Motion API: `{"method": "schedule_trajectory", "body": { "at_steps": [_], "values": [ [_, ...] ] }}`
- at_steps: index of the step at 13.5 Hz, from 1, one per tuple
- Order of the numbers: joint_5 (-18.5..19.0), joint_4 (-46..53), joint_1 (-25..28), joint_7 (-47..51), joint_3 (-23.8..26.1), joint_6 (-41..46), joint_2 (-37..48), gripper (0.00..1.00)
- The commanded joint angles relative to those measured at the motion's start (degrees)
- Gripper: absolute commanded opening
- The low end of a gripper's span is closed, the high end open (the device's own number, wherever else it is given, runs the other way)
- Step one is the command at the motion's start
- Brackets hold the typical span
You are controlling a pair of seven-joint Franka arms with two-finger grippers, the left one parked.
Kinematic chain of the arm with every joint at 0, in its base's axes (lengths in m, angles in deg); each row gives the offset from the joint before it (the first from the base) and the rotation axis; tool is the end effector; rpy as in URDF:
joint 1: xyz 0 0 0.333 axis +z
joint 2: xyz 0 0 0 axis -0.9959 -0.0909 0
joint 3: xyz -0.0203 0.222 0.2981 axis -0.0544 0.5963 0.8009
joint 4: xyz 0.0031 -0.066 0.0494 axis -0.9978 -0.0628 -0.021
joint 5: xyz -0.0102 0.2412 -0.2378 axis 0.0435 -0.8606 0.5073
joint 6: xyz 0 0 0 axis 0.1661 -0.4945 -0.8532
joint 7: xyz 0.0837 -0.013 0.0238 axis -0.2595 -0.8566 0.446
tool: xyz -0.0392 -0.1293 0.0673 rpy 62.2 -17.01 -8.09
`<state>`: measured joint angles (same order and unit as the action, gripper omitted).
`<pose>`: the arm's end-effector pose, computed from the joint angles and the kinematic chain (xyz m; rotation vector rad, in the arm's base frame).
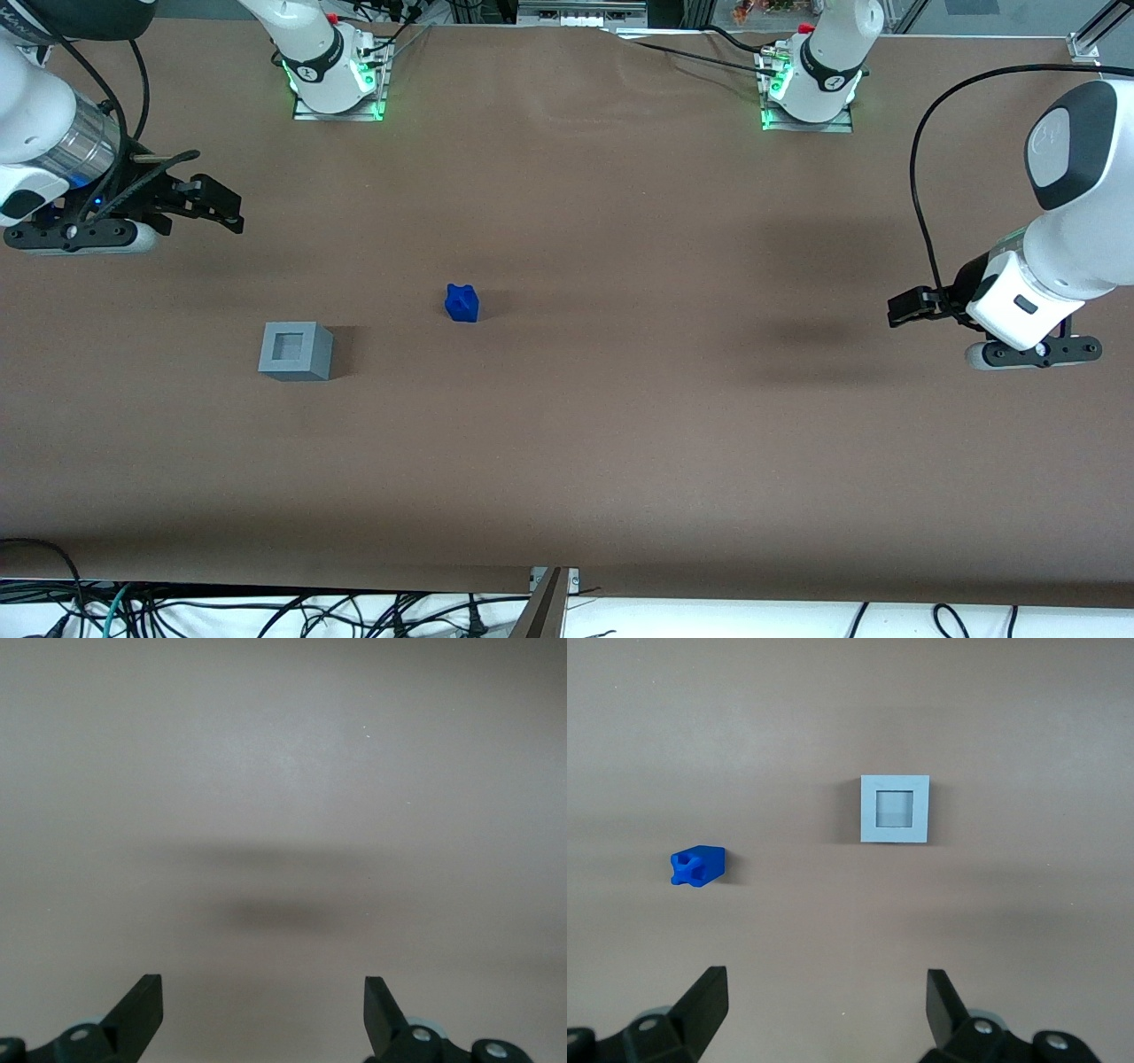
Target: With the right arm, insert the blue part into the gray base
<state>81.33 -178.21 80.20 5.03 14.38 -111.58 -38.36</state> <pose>0.5048 0.0724 0.5963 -3.1059 -0.0300 0.0678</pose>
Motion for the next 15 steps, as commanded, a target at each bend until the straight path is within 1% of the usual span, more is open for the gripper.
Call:
{"method": "schedule_trajectory", "body": {
  "at_steps": [1,3,5,15],
  "values": [
    [0.6,0.7,-0.6,-0.5,0.4,1.7,0.4,0.99],
    [0.7,0.8,-0.6,-0.5,0.5,2.6,0.3,0.99],
    [1.5,0.9,-0.6,-0.5,0.5,2.6,0.3,0.99],
    [1.9,1.3,-0.6,-0.4,0.5,2.6,0.4,0.99]
  ]
}}
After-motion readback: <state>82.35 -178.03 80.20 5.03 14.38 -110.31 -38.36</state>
